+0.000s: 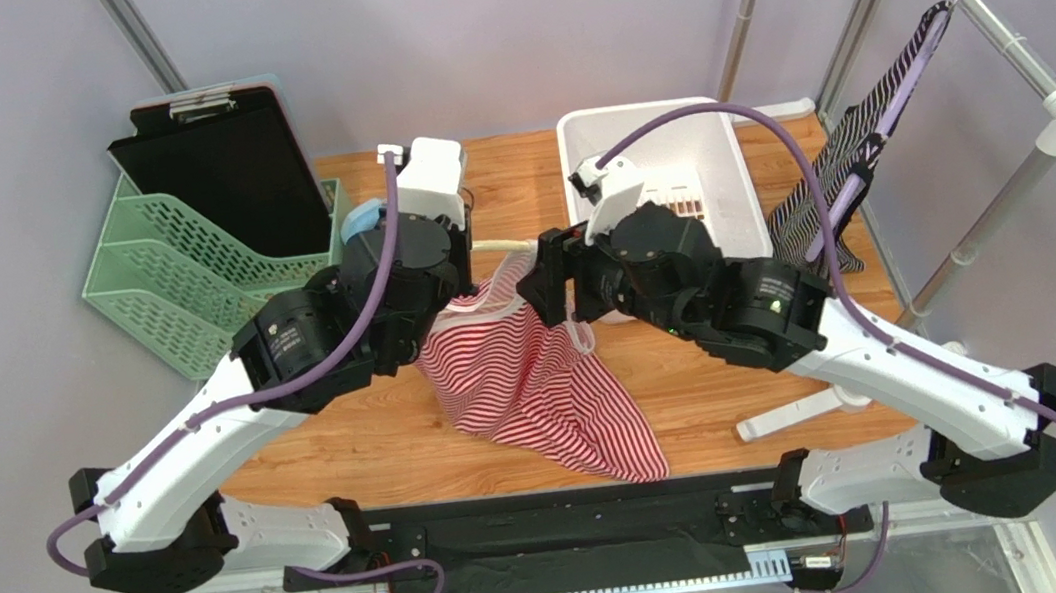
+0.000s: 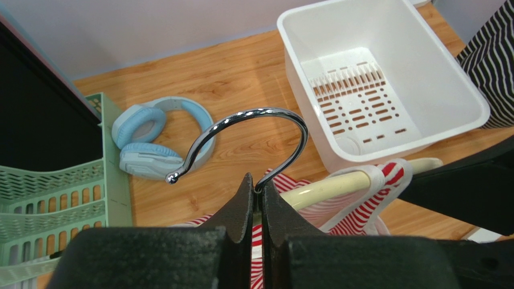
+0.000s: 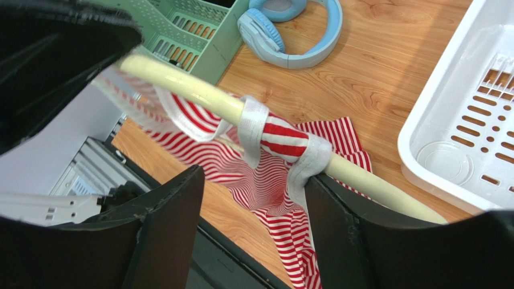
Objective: Remove the tank top from the hanger
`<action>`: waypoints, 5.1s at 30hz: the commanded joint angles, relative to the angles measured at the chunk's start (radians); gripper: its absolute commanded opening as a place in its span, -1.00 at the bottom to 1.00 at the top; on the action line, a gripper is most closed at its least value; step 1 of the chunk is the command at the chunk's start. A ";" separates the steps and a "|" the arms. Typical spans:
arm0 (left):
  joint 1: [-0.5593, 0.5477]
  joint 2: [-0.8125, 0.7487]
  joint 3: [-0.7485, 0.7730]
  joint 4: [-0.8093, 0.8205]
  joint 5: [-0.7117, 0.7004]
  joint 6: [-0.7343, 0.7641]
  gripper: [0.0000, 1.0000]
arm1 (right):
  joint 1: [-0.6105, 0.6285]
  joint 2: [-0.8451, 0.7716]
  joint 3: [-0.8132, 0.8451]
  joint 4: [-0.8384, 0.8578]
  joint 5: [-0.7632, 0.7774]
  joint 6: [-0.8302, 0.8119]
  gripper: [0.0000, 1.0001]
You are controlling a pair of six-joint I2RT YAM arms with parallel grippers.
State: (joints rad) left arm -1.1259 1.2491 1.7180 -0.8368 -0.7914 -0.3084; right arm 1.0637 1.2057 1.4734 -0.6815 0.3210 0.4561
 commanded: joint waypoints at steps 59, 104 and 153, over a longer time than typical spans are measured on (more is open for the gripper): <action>0.002 -0.617 -0.397 0.278 0.112 -0.051 -1.00 | -0.053 -0.250 -0.559 0.325 0.133 0.227 -1.00; 0.002 -0.468 -0.301 0.199 0.118 0.091 -1.00 | -0.277 -0.592 -0.794 0.112 -0.264 0.018 0.86; 0.002 -0.482 -0.302 0.119 0.828 0.224 -1.00 | -0.042 -0.196 -0.375 0.365 -1.232 0.449 -0.12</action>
State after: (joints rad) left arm -1.1252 0.7822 1.4117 -0.7921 0.0154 -0.0978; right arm 1.0161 1.0428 1.1233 -0.3740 -0.8680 0.8692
